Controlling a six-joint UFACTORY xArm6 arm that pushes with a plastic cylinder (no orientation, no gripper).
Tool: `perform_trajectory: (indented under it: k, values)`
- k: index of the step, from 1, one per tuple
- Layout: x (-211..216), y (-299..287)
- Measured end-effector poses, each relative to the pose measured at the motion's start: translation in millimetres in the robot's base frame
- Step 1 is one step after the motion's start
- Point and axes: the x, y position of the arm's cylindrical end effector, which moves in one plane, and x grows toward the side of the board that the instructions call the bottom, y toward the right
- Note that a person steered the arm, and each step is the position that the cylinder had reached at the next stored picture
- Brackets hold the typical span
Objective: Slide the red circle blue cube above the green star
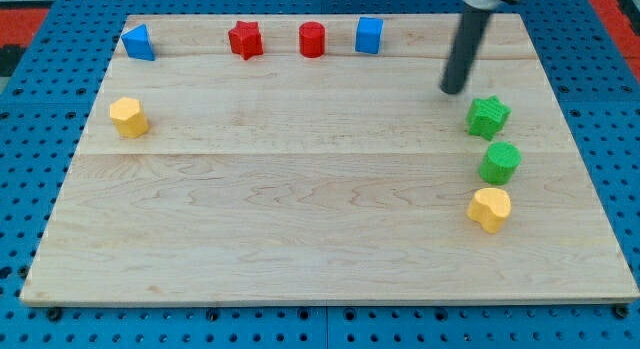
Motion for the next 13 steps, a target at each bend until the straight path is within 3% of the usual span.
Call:
perform_trajectory:
  k: [2,3,4,5,6,7,9,10,11,13]
  values:
    - [-52,-125]
    - [-92,-124]
    - [-89,-78]
    - [-9,-15]
    - [9,5]
    - [6,-15]
    - [58,-3]
    - [37,46]
    - [33,17]
    - [-17,-167]
